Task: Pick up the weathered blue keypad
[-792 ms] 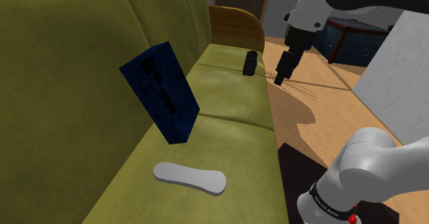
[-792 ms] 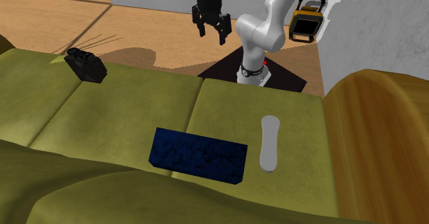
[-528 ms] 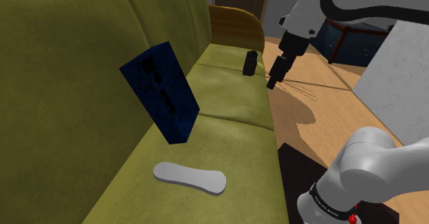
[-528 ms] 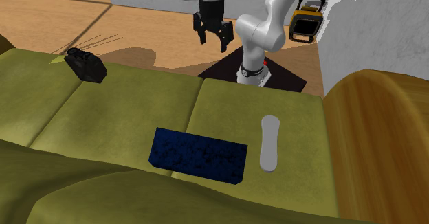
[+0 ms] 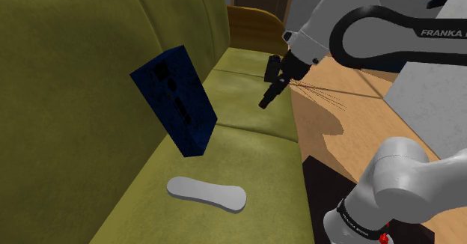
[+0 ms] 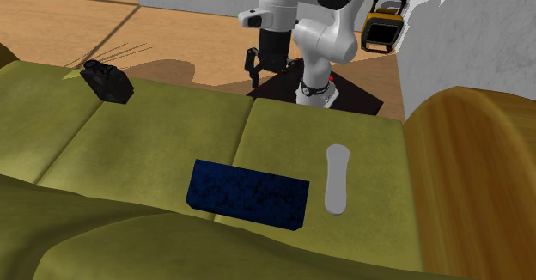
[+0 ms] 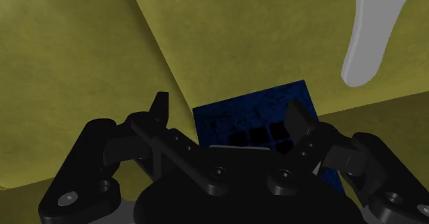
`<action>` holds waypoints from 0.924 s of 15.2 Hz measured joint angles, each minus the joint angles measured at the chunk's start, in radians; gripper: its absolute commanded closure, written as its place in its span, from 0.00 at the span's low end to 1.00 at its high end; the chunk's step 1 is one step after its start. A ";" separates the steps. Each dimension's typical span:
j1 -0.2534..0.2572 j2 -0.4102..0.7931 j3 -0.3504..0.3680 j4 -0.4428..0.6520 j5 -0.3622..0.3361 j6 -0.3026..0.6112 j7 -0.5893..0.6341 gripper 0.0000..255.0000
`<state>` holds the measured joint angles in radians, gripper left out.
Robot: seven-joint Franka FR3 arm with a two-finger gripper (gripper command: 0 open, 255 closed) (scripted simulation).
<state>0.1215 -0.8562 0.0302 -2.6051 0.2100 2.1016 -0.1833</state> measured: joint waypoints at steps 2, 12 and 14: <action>0.034 0.028 0.026 -0.047 0.036 0.143 -0.014 0.00; 0.252 0.270 0.090 -0.105 0.197 0.803 -0.138 0.00; 0.323 0.334 0.068 -0.097 0.229 0.933 -0.183 0.00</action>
<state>0.4448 -0.5217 0.0977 -2.7024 0.4389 3.0344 -0.3666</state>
